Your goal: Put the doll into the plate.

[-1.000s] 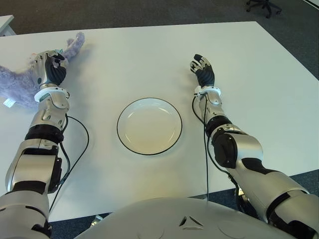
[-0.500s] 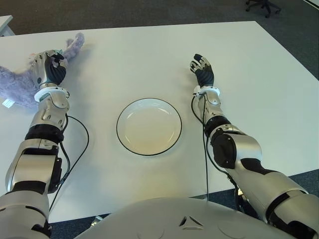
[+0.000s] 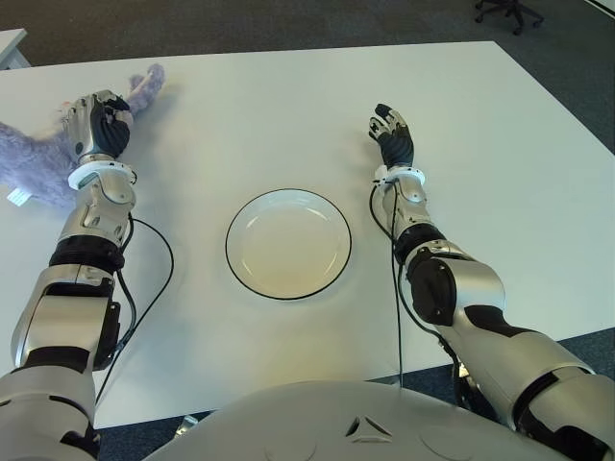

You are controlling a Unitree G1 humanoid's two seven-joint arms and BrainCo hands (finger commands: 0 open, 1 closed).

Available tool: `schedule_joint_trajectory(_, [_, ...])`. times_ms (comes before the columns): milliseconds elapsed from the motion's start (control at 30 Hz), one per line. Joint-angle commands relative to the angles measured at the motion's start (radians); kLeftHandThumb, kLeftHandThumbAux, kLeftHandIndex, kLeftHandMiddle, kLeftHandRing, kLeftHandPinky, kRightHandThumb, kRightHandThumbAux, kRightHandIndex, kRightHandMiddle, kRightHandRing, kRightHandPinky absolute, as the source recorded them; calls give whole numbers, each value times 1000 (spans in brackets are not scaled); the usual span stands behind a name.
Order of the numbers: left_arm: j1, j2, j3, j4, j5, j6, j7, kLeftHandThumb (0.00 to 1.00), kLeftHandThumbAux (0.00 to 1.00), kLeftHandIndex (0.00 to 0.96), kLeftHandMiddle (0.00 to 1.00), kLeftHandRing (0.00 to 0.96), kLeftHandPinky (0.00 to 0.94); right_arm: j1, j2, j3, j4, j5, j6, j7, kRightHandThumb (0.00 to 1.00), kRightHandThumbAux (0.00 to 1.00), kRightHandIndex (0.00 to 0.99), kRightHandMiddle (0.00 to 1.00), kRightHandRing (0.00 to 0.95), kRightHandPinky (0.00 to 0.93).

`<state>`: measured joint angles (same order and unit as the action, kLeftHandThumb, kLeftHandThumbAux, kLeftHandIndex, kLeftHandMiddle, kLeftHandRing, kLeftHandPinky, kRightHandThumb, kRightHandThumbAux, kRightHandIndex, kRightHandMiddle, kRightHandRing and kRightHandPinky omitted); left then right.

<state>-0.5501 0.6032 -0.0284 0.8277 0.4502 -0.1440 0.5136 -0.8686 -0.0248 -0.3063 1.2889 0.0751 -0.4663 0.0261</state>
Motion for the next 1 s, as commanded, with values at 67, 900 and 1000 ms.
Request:
schedule_joint_trajectory(67, [-33,-4,-25,0,12,-19,-27,854,643,442,574,600,612,60,42,20,33,-13,51,-19,612,786,200,138,113,140])
schedule_joint_trajectory(900, [-115,-61,-87,-16,39,-3,-22,847,651,445,489,664,614,54,41,18,20,6,82,-10,571,854,171,124,114,134])
schedule_joint_trajectory(1000, [-128,-71,-92,-12,47,7,-16,847,651,445,489,657,598,53,41,18,20,6,83,-11,571,856,171,124,114,134])
